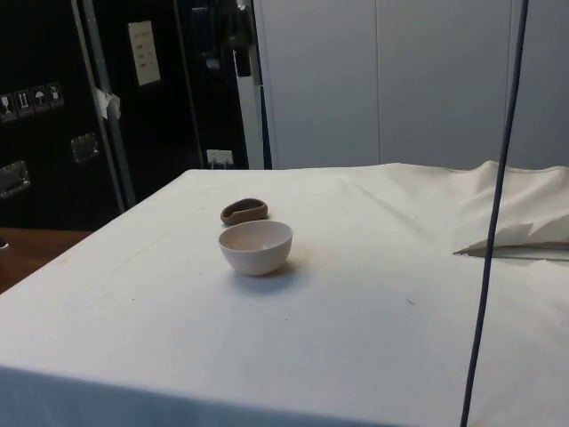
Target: Pour the coffee beans from the cup into the bowl.
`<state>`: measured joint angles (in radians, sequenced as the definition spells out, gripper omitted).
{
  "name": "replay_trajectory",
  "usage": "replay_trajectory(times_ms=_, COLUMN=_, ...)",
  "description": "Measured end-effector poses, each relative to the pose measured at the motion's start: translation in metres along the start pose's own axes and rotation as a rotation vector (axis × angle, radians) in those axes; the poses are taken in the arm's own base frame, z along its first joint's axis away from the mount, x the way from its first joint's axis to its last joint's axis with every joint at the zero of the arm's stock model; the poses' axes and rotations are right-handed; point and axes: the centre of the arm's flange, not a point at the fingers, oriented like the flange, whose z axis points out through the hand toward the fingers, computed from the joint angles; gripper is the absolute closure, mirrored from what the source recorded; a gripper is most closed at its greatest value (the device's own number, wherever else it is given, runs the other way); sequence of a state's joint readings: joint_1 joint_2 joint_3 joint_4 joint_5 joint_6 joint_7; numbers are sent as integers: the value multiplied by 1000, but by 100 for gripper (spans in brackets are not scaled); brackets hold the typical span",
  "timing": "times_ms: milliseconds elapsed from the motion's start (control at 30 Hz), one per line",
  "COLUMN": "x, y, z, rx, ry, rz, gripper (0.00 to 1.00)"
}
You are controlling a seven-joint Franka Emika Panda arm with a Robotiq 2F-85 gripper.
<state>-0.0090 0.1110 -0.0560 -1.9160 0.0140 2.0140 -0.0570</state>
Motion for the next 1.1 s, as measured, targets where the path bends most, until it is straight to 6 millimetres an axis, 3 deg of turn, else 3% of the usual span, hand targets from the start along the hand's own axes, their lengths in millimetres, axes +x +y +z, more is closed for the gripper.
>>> replay_trajectory(times_ms=933, x=-6, y=38, z=38, rx=-14, ry=62, rz=45, gripper=0)
replay_trajectory(times_ms=1100, x=-4, y=47, z=52, rx=-19, ry=80, rz=62, gripper=0)
